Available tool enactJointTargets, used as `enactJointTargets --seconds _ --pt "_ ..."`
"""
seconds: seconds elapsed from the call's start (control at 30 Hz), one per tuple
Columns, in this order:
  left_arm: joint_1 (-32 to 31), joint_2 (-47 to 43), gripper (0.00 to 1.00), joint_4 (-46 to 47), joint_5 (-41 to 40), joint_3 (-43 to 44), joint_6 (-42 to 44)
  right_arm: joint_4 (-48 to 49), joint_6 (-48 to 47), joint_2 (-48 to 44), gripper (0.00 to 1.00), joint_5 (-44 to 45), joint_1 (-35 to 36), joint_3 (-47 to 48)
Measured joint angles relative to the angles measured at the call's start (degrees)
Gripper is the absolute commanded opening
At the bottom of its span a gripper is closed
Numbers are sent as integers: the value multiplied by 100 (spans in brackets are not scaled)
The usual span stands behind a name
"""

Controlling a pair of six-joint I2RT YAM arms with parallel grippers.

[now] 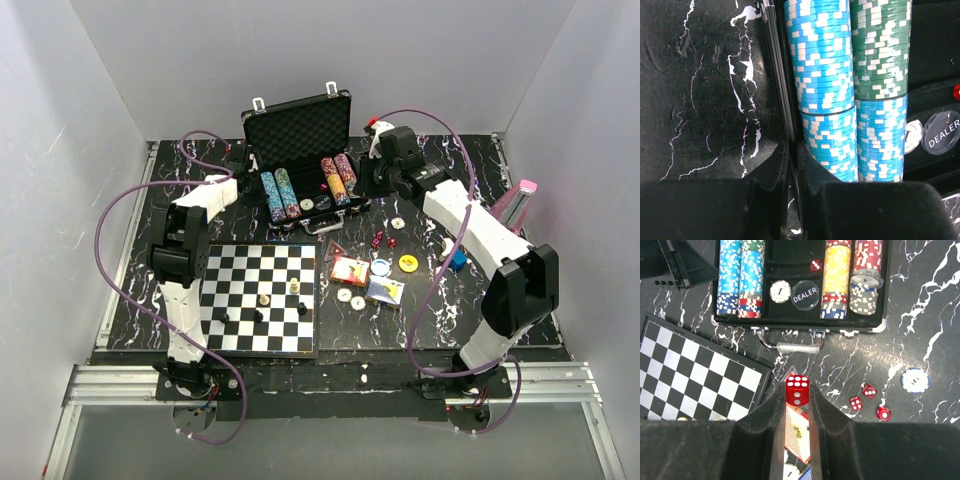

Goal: Pack up texas hold em set

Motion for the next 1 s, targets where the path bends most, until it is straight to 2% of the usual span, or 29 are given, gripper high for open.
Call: enactJointTargets --seconds 0.47,0.73,1.0 --pt "31 -151 0 466 407 -382 584 42 66 -361 1 70 0 -492" --pt "-203 -409 0 868 15 -857 776 35 105 -627 1 98 0 -756" --pt "-678 -874 0 957 -173 -1488 514 103 219 -850 1 109 0 -857"
